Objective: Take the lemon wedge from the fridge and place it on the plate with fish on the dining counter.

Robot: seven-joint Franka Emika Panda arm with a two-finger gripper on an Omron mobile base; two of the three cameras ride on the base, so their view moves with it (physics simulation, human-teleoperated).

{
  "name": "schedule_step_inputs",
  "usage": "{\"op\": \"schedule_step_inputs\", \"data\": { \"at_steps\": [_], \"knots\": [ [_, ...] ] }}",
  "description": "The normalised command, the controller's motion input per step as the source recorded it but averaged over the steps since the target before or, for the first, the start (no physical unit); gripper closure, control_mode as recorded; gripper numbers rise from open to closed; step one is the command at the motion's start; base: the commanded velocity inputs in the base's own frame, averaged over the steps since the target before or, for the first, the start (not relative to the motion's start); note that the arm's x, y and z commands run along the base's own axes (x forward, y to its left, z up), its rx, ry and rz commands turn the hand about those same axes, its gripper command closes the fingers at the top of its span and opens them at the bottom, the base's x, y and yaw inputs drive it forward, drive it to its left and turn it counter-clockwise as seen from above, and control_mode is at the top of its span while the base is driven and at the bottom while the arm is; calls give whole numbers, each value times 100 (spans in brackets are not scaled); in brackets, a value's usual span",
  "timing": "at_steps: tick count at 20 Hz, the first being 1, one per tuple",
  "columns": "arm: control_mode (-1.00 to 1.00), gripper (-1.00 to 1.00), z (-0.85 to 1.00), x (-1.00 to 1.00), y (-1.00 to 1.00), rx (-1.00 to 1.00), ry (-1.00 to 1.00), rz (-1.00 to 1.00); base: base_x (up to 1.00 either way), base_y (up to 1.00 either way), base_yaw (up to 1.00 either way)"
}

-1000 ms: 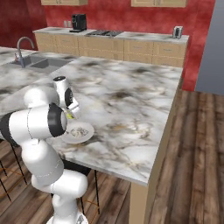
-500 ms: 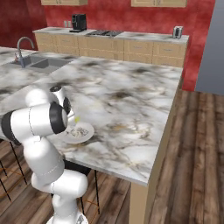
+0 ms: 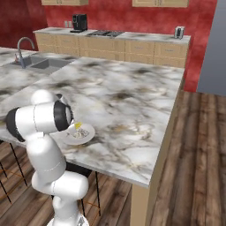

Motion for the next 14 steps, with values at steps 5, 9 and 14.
{"op": "schedule_step_inputs", "data": {
  "at_steps": [5,9,14],
  "knots": [
    [-100,100,-7,6,0,2,0,-1,0,0,0],
    [-100,100,-1,18,0,0,0,0,0,0,0],
    [-100,100,-4,21,0,0,0,0,0,0,0]
  ]
}}
